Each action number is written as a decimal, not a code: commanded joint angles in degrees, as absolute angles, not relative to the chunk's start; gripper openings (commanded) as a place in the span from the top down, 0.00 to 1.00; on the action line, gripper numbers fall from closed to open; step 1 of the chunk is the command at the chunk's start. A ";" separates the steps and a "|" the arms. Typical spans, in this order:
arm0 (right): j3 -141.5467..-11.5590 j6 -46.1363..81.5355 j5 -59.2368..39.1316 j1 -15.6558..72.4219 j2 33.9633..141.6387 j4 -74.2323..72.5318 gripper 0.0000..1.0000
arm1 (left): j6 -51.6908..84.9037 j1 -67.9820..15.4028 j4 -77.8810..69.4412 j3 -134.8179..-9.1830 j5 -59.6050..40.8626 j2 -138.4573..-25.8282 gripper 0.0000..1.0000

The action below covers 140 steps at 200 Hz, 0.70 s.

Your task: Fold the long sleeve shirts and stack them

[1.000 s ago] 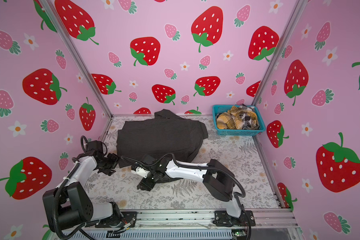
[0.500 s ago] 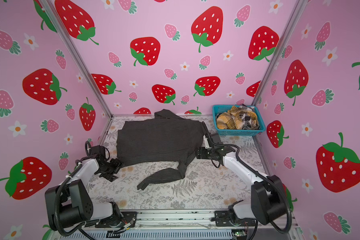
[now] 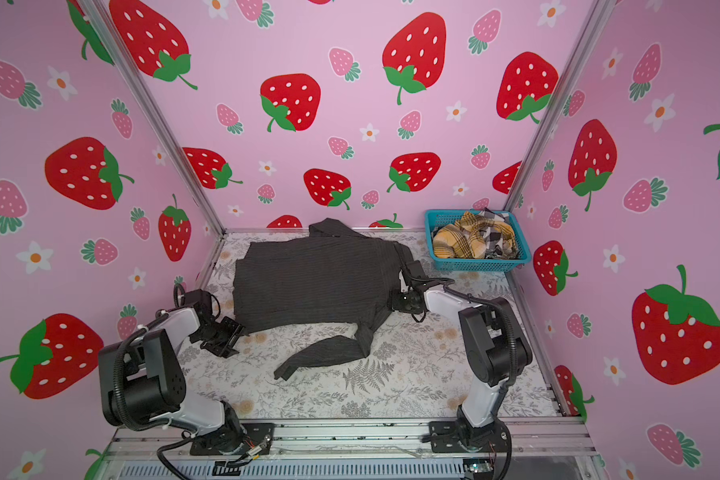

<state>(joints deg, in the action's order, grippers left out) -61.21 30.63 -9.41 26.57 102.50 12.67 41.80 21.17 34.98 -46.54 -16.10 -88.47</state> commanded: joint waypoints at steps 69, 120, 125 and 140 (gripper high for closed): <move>-60.94 30.37 -0.08 24.41 96.23 18.71 1.00 | 41.50 20.71 32.62 -51.31 -15.12 -95.63 0.70; -49.94 33.07 2.73 24.43 85.13 23.97 1.00 | 39.42 20.00 35.01 -50.50 -13.02 -93.48 1.00; -49.23 33.36 2.81 24.45 84.37 24.07 1.00 | 39.21 19.95 35.46 -50.32 -12.78 -92.70 1.00; -46.32 34.54 2.99 24.44 81.43 25.02 1.00 | 38.46 19.42 37.12 -49.85 -12.53 -90.03 1.00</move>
